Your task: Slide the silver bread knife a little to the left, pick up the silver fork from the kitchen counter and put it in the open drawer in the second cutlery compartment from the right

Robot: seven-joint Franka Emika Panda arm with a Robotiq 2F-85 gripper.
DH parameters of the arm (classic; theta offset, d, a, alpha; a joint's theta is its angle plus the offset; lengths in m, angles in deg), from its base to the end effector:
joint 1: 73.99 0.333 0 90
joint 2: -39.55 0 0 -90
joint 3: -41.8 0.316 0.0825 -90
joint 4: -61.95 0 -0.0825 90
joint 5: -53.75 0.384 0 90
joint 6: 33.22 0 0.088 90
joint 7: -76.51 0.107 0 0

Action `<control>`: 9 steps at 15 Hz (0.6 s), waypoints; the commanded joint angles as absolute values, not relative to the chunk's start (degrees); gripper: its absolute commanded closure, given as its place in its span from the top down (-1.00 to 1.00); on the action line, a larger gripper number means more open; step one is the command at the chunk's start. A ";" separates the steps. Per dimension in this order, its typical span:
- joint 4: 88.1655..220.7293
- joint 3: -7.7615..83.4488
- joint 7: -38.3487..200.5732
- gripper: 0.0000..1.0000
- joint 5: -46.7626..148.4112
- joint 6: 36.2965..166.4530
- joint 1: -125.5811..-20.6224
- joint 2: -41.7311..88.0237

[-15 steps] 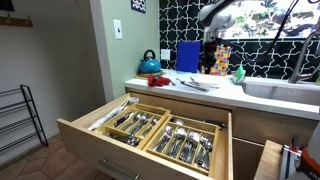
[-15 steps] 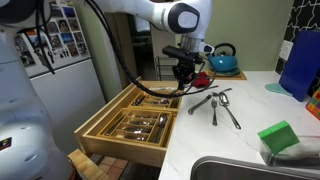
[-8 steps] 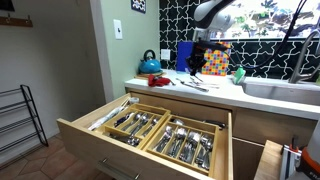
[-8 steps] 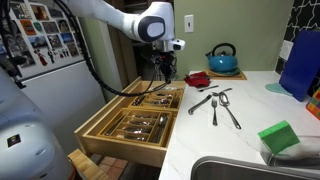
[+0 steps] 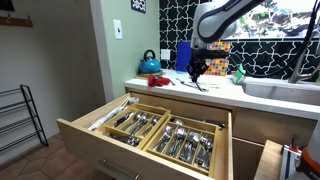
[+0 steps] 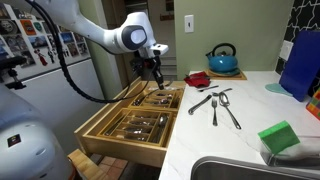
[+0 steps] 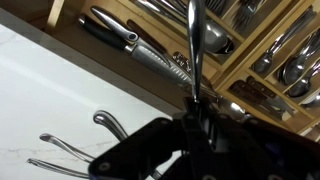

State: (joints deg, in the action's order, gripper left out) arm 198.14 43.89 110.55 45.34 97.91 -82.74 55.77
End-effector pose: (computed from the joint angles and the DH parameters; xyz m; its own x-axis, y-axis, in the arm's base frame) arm 0.4685 -0.0575 0.4513 0.7897 -0.5684 0.2309 -0.5859 -0.8104 0.0091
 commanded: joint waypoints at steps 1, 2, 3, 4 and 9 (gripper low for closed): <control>198.19 43.69 110.54 -0.78 45.30 97.74 -82.65 55.97; 198.29 43.68 110.54 -0.78 45.29 97.74 -82.75 56.05; 198.33 43.67 110.55 -0.78 45.29 97.74 -82.79 56.07; 198.33 43.67 110.55 -0.78 45.28 97.74 -82.81 56.07; 199.29 44.45 112.28 -0.94 51.15 94.86 -80.48 54.04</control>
